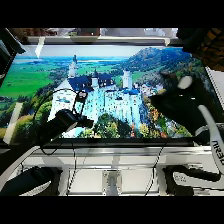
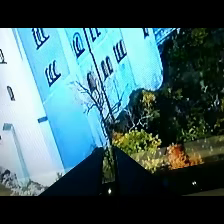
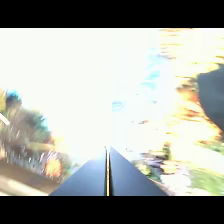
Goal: Fold the clothes and pants, and hang the long-sleeved shirts on hangers.
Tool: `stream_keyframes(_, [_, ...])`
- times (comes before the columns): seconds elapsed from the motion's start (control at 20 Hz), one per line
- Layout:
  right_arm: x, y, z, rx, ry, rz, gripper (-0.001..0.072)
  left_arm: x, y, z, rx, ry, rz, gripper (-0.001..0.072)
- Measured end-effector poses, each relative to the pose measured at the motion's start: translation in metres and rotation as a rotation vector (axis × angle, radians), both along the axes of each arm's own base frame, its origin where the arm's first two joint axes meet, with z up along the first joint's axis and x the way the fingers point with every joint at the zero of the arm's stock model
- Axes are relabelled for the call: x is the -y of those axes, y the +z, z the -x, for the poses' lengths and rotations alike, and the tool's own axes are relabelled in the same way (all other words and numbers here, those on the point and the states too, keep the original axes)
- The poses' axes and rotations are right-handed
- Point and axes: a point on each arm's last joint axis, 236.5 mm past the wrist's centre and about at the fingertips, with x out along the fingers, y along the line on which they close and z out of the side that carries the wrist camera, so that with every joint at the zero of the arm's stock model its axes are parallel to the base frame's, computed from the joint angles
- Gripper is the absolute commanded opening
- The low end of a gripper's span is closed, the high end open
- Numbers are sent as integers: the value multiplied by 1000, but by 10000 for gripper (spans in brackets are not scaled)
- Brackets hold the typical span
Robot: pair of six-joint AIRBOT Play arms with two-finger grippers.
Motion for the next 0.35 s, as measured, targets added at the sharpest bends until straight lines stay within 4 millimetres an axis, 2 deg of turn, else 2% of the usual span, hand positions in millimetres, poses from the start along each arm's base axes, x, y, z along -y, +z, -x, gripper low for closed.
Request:
stream_keyframes(0.05, [-16, -1, 7, -4, 43, 18, 18, 0, 0, 0, 0, 0, 0, 89])
stream_keyframes(0.15, [-34, -3, 17, -13, 86, 52, 18, 0, 0, 0, 0, 0, 0, 89])
stream_keyframes(0.35, [-48, -6, 33, -57, 90, 80, 18, 0, 0, 0, 0, 0, 0, 89])
